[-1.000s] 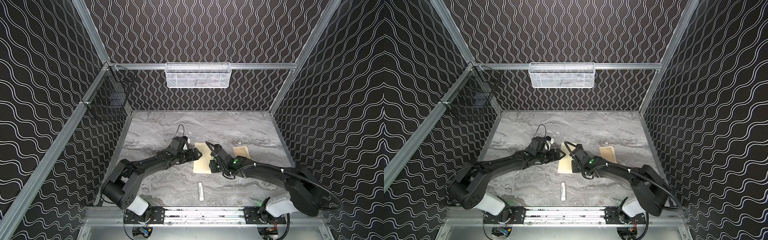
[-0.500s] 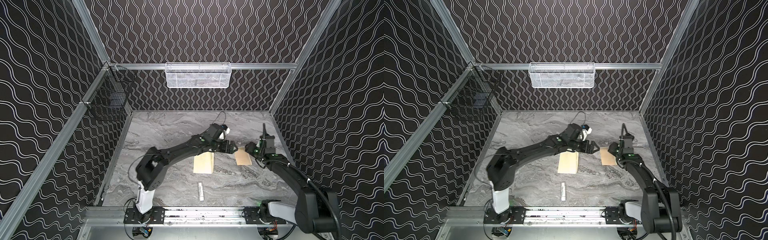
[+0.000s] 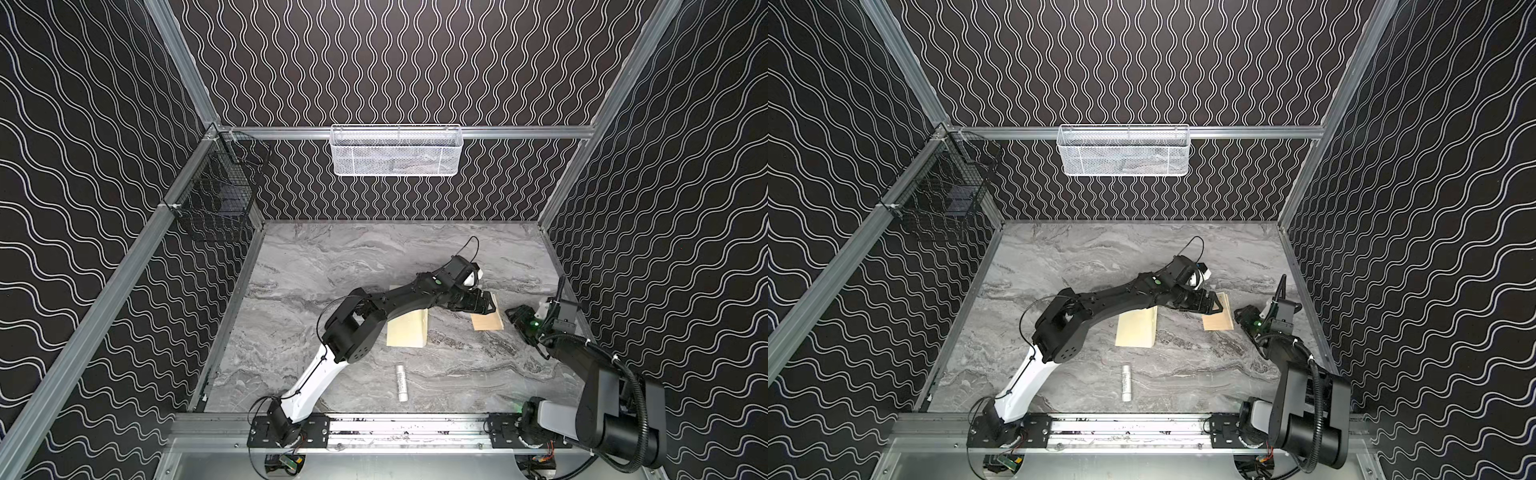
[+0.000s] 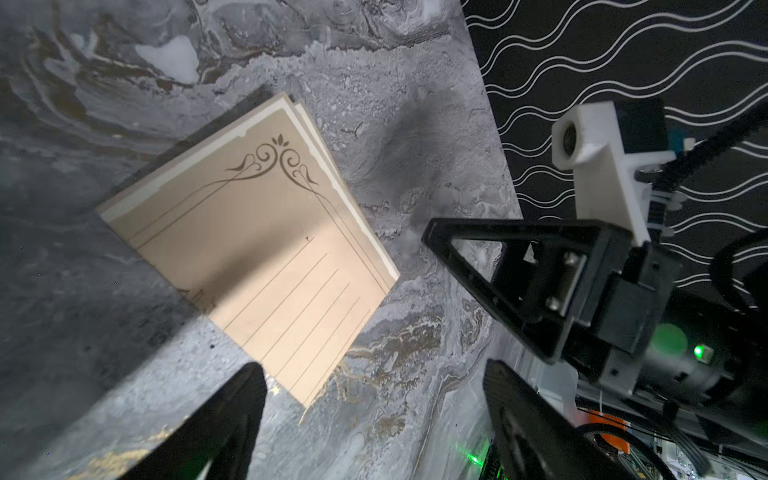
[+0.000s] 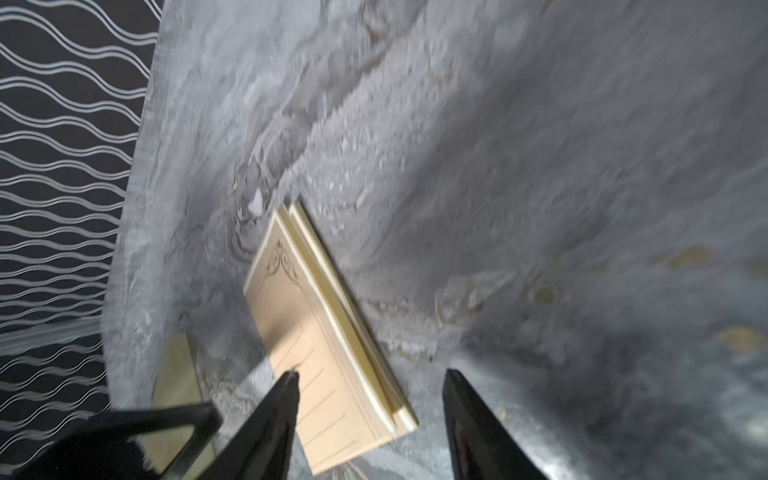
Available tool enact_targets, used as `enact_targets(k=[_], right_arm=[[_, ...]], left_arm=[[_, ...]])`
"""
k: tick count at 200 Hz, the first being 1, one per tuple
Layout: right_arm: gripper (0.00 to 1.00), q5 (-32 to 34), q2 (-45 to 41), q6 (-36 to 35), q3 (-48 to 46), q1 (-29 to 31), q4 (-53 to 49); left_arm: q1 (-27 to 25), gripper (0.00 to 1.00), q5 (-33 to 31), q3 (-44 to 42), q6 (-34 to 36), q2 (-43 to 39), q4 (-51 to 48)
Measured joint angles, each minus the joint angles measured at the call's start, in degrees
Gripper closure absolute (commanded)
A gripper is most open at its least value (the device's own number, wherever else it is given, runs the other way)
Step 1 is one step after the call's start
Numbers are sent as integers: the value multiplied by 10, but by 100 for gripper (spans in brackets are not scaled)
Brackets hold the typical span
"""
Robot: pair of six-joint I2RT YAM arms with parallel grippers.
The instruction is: Place the letter into the envelope and seal it
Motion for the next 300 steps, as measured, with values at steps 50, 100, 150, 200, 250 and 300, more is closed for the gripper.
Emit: enact_targets(k=[50, 100, 150, 200, 250, 300], right_arm=[[49, -41, 12, -2, -22, -4, 19], [56, -77, 42, -7, -17, -6, 41], [64, -106, 55, -6, -18, -6, 49], [67, -124, 56, 5, -21, -6, 70], [65, -135, 40, 9, -22, -6, 70], [73, -135, 21, 6, -21, -6, 66]], left_arm=[[7, 14, 14, 17, 0, 30, 10], [10, 14, 21, 16, -2, 39, 14], [13, 14, 23, -4, -2, 39, 26], [13, 15, 26, -26, -6, 33, 54], [13, 15, 26, -47, -13, 21, 60], [14, 19, 30, -61, -15, 18, 76]])
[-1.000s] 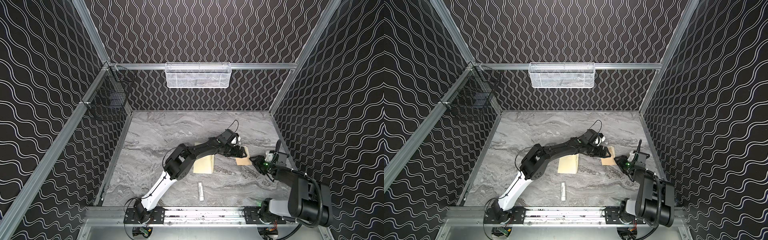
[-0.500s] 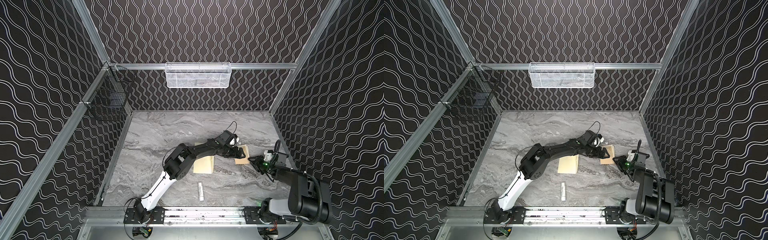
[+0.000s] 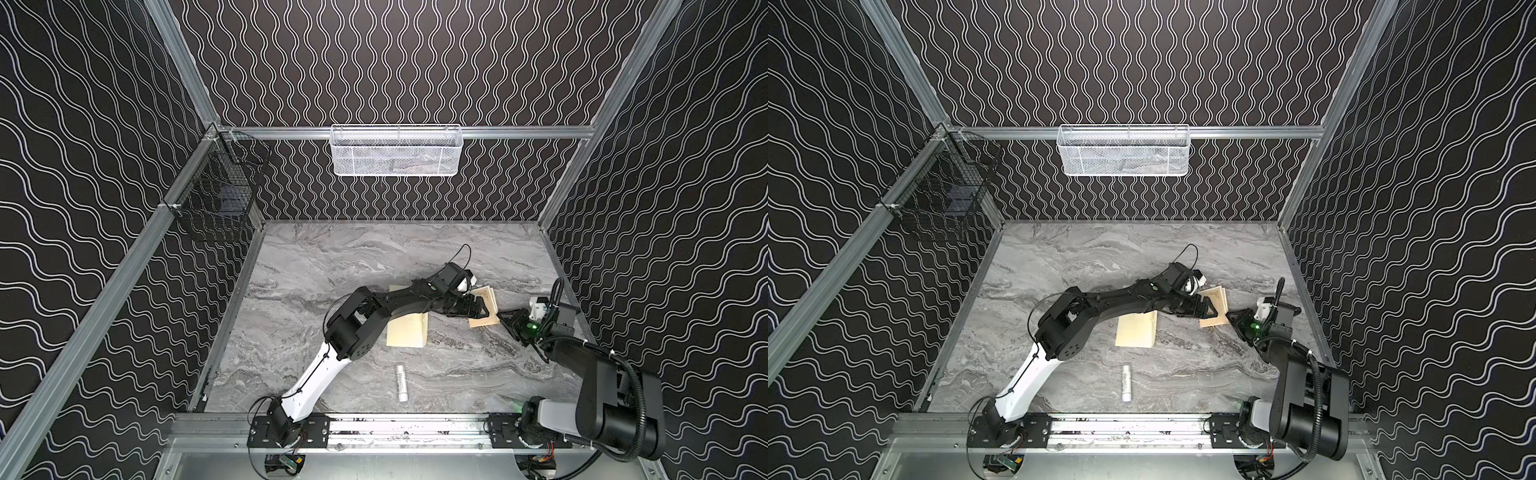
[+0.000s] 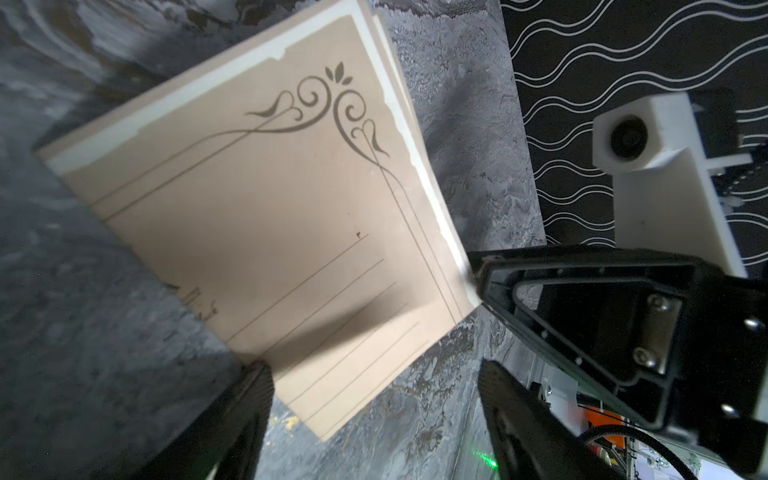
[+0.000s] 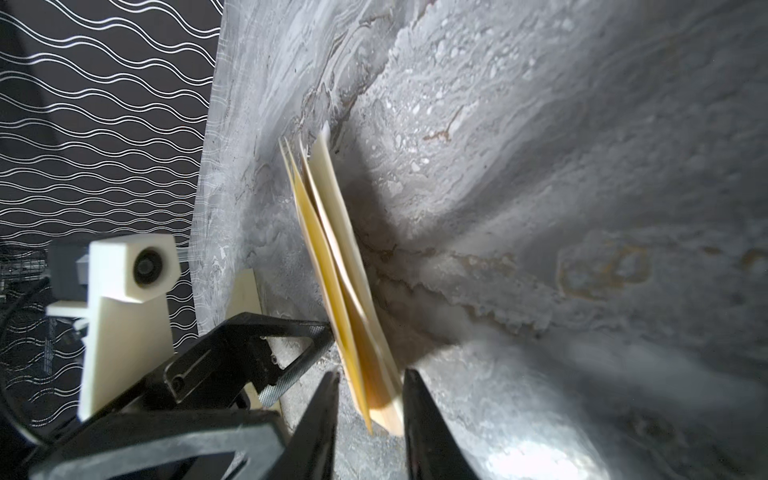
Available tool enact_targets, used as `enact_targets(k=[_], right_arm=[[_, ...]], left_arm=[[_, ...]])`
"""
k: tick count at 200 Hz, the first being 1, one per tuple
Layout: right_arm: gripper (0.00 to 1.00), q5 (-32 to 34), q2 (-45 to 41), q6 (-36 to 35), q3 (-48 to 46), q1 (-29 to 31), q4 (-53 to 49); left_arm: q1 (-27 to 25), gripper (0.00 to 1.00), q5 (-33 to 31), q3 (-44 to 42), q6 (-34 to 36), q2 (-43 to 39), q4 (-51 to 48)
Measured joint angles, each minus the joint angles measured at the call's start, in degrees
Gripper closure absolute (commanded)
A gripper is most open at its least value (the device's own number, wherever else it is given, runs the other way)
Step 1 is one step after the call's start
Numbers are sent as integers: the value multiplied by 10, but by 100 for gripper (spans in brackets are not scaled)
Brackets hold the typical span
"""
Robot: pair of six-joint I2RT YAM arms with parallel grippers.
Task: Place the letter into the envelope and seal it
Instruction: 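Hold the folded letter upright with the right gripper beside the left gripper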
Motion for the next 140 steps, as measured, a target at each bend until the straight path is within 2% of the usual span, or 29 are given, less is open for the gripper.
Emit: enact_targets(k=[23, 43, 75, 140], right_arm=[[76, -4, 1, 0, 0, 0, 0], [74, -8, 4, 0, 0, 1, 0], [67, -13, -5, -3, 2, 2, -7], [67, -10, -28, -22, 5, 2, -40]], left_arm=[[0, 20, 4, -5, 0, -2, 6], [0, 21, 8, -8, -1, -2, 7], [0, 21, 10, -11, -1, -5, 6], [1, 23, 14, -23, 0, -14, 1]])
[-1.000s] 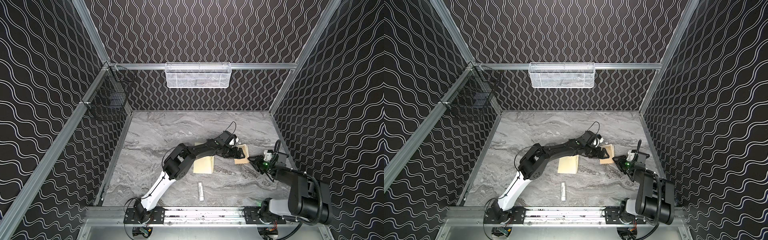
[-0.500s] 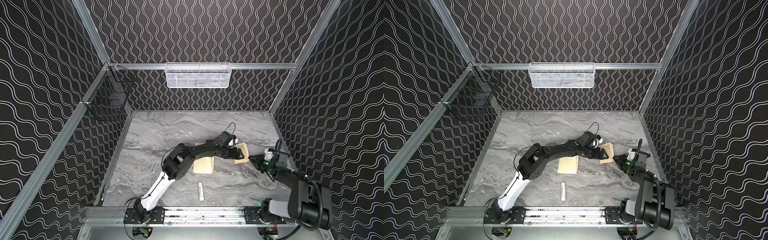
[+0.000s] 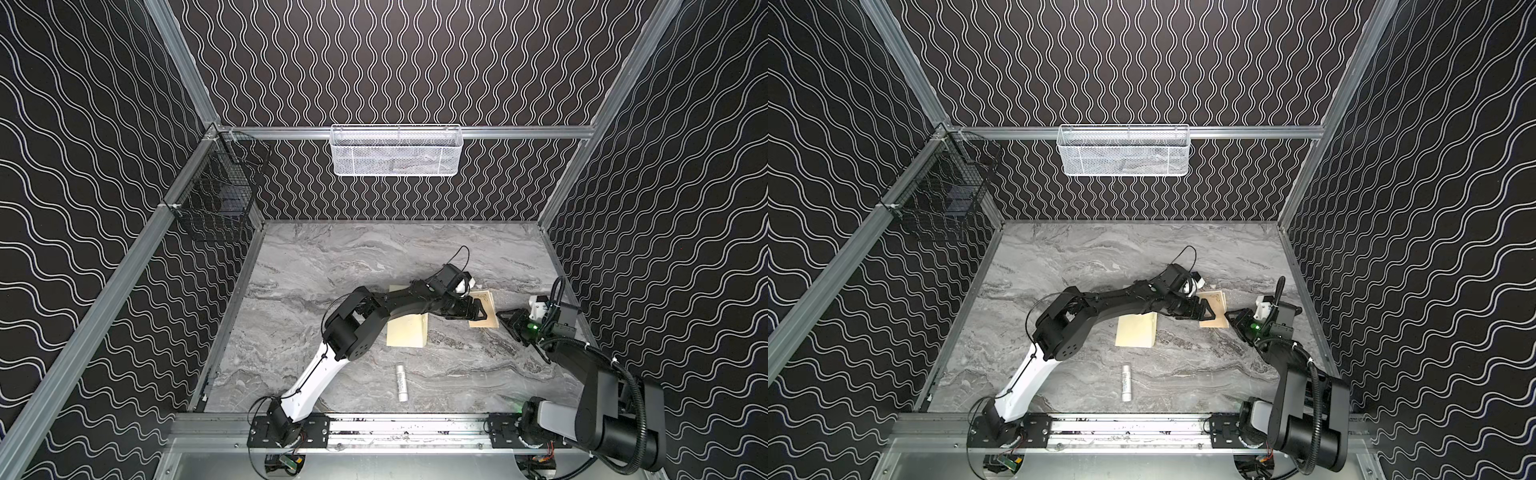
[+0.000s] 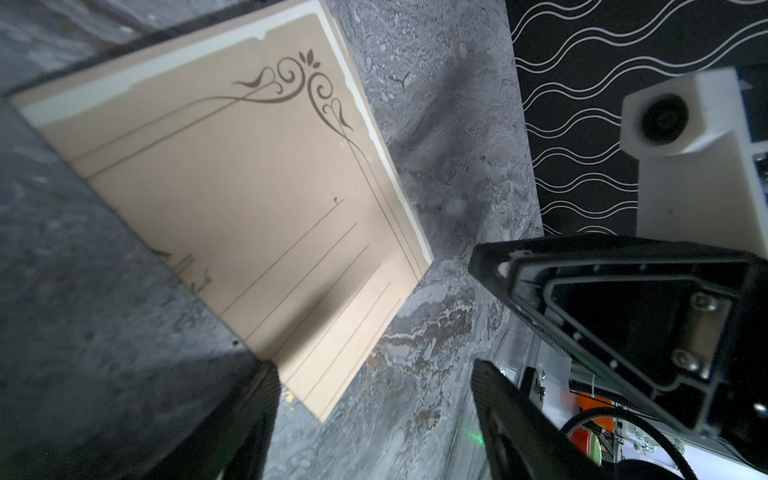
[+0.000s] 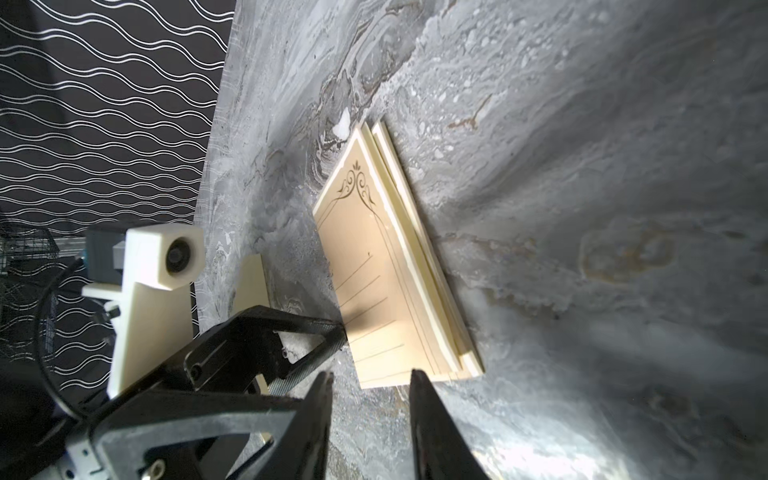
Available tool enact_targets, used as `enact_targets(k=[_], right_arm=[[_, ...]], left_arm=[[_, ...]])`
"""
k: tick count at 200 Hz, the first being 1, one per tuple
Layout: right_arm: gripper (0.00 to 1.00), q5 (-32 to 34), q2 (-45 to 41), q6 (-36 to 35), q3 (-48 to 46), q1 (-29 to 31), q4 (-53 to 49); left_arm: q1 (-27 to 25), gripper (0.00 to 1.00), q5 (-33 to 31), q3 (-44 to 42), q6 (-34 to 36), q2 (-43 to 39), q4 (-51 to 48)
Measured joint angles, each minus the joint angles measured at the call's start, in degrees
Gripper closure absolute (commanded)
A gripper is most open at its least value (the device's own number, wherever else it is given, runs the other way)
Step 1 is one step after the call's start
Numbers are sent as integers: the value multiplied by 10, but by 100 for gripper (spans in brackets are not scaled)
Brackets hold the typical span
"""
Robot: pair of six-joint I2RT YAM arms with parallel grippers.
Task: Place the letter into the envelope and seal it
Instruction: 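Hold the folded letter upright with the right gripper beside the left gripper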
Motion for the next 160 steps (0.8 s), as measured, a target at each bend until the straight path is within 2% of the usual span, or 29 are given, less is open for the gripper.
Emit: enact_targets(k=[76, 160], right_arm=[[63, 11, 54, -20, 9, -14, -10], [66, -6, 81, -8, 6, -14, 27]], left_arm=[[2, 22, -2, -1, 2, -5, -15], [2, 23, -1, -2, 2, -5, -14]])
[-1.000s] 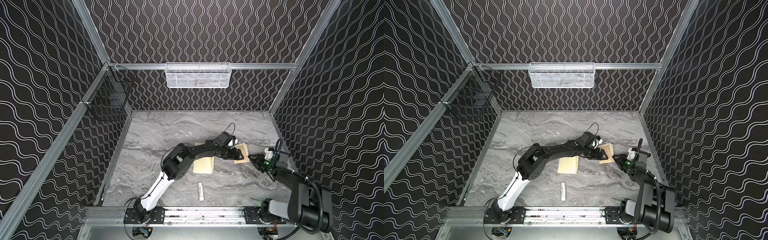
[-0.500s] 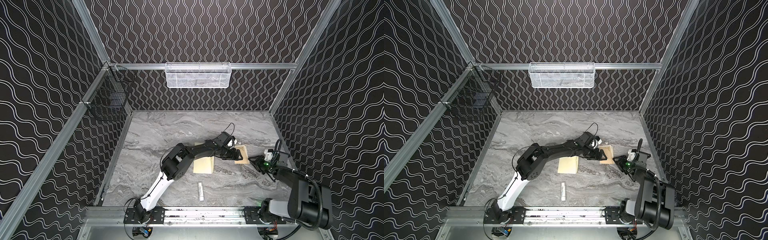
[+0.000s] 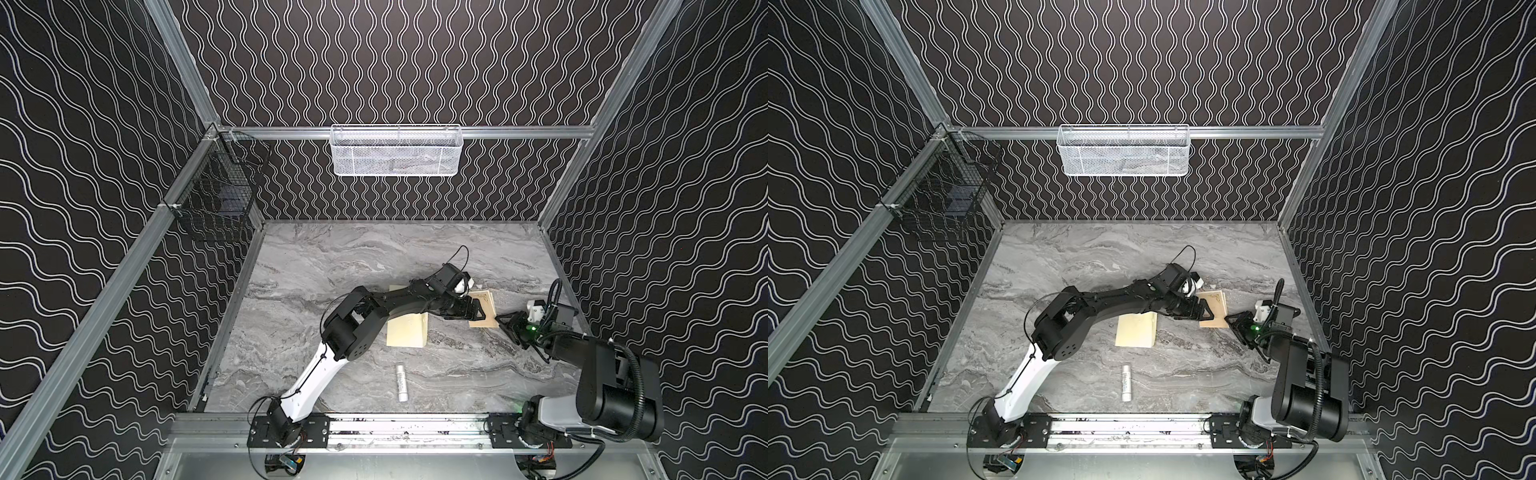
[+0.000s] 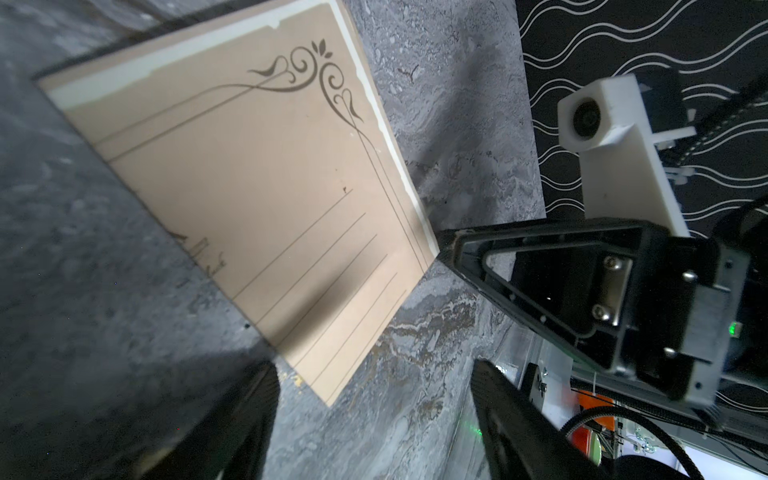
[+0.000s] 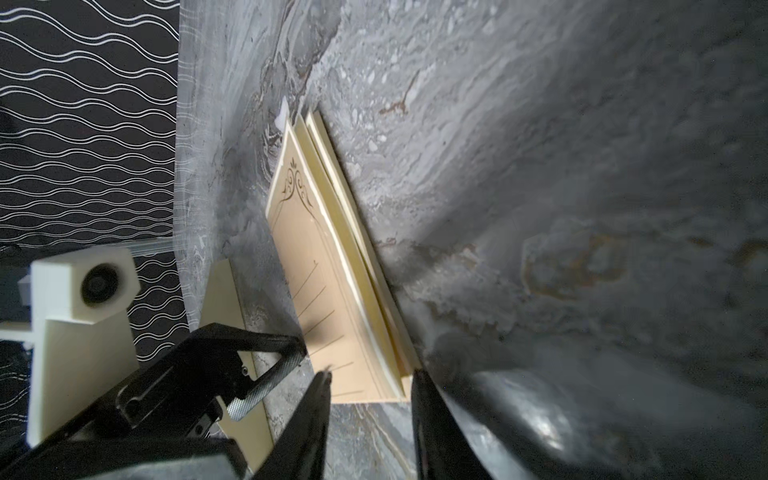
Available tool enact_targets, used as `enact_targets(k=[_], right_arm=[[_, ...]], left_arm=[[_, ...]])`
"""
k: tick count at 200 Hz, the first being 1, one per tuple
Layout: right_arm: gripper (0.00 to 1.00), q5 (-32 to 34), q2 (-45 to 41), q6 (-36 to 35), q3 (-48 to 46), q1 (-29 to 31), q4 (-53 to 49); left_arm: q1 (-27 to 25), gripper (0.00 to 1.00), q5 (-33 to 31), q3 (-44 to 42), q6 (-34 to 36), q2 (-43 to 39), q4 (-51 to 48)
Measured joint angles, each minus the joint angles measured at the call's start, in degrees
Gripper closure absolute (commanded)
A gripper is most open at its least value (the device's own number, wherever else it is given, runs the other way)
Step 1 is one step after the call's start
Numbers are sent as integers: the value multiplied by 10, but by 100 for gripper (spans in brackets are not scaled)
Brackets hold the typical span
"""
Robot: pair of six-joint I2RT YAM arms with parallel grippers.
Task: Place the letter into the envelope and seal it
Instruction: 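Hold the folded letter upright with the right gripper beside the left gripper, then lift the folded letter with the right gripper while the left gripper draws back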
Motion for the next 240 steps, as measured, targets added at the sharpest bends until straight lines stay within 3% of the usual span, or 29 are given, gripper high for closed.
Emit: enact_targets(k=[129, 240], right_arm=[[71, -87, 34, 90, -24, 0, 131], [85, -80, 117, 111, -4, 27, 202]], left_arm=[[0, 25, 3, -5, 12, 0, 5], [-1, 25, 4, -19, 13, -9, 6]])
